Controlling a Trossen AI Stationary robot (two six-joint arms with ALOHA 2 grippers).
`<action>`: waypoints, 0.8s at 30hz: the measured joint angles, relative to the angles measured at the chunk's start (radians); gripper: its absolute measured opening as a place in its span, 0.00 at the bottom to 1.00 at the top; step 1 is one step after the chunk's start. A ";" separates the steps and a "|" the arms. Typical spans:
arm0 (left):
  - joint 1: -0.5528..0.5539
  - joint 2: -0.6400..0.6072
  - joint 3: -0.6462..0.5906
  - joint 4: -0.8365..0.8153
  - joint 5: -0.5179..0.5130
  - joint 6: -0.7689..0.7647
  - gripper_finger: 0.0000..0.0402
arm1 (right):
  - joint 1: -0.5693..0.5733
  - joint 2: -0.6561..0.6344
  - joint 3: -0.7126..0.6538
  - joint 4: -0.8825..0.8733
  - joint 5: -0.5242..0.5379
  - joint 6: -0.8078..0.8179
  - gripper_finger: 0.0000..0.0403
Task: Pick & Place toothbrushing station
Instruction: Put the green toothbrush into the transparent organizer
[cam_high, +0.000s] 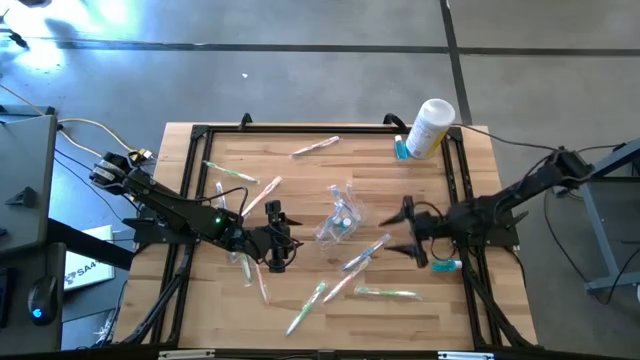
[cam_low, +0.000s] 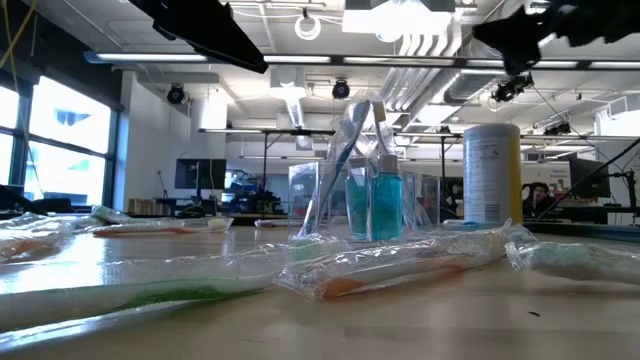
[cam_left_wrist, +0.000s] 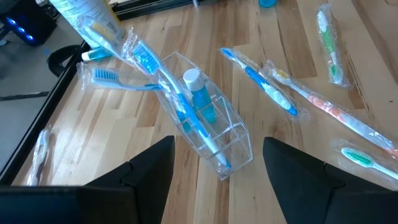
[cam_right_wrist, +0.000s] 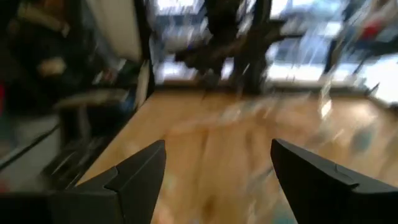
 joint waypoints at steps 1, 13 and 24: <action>0.000 0.000 0.000 0.000 0.000 0.000 0.59 | 0.028 -0.001 0.019 -0.061 -0.001 0.024 0.70; 0.000 0.000 -0.001 -0.005 0.000 0.000 0.59 | 0.257 0.232 0.189 -0.262 -0.001 0.117 0.70; 0.000 0.000 -0.001 -0.005 0.000 0.000 0.59 | 0.272 0.632 0.368 -0.553 -0.035 0.274 0.70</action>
